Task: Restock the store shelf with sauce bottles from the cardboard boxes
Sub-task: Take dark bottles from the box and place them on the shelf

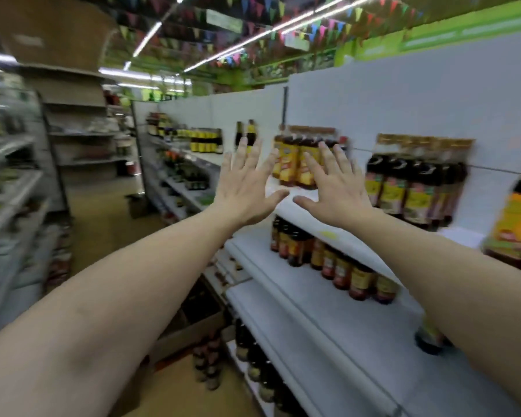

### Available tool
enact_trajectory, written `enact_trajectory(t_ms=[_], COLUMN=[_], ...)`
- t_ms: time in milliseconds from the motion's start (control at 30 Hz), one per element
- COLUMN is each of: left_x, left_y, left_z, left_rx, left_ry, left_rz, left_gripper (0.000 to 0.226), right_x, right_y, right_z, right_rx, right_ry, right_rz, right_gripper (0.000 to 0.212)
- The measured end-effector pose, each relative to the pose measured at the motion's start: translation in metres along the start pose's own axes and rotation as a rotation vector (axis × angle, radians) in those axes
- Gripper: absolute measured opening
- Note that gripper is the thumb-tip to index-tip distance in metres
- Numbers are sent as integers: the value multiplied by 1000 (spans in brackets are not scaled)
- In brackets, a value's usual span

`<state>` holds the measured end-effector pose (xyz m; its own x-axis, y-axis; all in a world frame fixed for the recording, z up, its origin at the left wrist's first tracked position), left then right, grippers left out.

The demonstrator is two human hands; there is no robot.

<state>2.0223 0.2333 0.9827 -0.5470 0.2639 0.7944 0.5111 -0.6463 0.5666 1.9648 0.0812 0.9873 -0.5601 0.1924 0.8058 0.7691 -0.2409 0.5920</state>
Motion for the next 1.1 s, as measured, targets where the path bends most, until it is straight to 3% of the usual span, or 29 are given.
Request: enact_trajectory(t_ms=[300, 533, 900, 1100], left_x=[-79, -156, -277, -385], left_y=[-86, -99, -107, -134], left_z=[204, 307, 450, 550], left_rx=[295, 495, 643, 601], left_ry=[91, 151, 149, 57], left_rz=[148, 292, 392, 458], left_gripper=[90, 90, 91, 91], right_x=[-121, -227, -381, -495], right_y=[77, 145, 215, 239], right_z=[191, 303, 436, 504], right_rx=[189, 328, 447, 395], right_ry=[138, 240, 264, 201], right_rz=[167, 257, 378, 514], right_gripper=[94, 100, 103, 104])
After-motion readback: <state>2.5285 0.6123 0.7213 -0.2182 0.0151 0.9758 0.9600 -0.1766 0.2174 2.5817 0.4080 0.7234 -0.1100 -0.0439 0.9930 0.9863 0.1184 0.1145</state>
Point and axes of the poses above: each hand's wrist, its own y-axis towards the middle knuckle, its own x-axis out of the back of the hand, z = x × y, the point moved 9 cm from there along y, towards the middle knuckle, and after that the axes turned 12 degrees about -x, right-handed, at the moved point
